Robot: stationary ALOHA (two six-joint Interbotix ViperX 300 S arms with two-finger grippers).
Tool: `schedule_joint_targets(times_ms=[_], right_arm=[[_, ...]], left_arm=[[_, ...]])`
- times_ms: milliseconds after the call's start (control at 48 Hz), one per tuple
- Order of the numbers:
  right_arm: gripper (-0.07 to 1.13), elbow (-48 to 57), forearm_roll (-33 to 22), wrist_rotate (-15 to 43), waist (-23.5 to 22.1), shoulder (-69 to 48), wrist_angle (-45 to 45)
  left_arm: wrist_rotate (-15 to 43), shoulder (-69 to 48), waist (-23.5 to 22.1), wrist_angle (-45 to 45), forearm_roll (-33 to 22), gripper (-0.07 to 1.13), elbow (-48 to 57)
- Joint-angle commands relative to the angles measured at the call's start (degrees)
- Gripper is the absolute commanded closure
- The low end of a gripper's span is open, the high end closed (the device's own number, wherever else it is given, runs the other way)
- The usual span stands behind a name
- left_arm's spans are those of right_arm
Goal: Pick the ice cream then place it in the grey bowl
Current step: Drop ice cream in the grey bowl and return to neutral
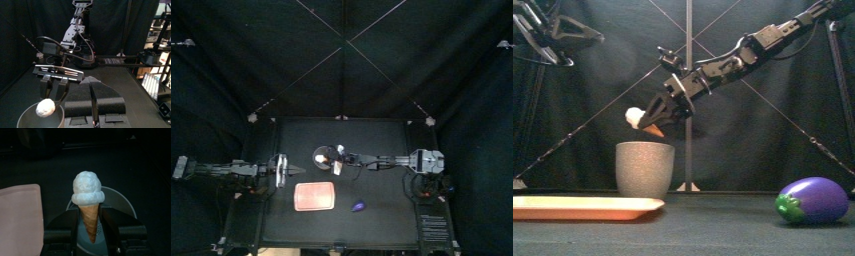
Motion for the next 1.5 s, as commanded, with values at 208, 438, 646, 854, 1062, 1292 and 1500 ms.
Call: schedule_joint_targets(times_ms=[208, 438, 646, 854, 1062, 1292, 1500], right_arm=[[0.07, -1.1, -0.6, -0.3, -0.6, -1.7, -0.5], [0.04, 0.4, -2.8, -0.5, -0.6, -7.0, -0.5], [0.04, 7.9, -3.3, -0.4, 0.1, -20.2, -2.8], [0.04, 20.7, -2.9, 0.0, 3.2, -31.6, -13.7], [0.04, 31.4, 0.1, 0.1, 5.2, -42.6, -17.8], [0.04, 39.2, 0.9, 0.2, 6.9, -54.2, -17.8], [0.04, 44.7, 2.5, 0.2, 8.1, -64.3, -16.3]], left_arm=[[0.2, -0.7, 0.1, -0.3, 0.1, 1.09, -0.4], [0.2, -0.7, 0.1, -0.3, 0.1, 1.09, -0.3], [0.2, -0.8, 0.1, -0.3, 0.1, 1.09, -0.2], [0.3, -0.9, 0.1, -0.3, 0.4, 1.09, -0.1], [0.3, -1.0, 0.2, -0.3, 0.4, 1.09, 0.0], [0.3, -1.1, 0.1, -0.3, 0.4, 1.09, 0.1], [0.3, -1.1, 0.1, -0.3, 0.5, 1.09, 0.2]])
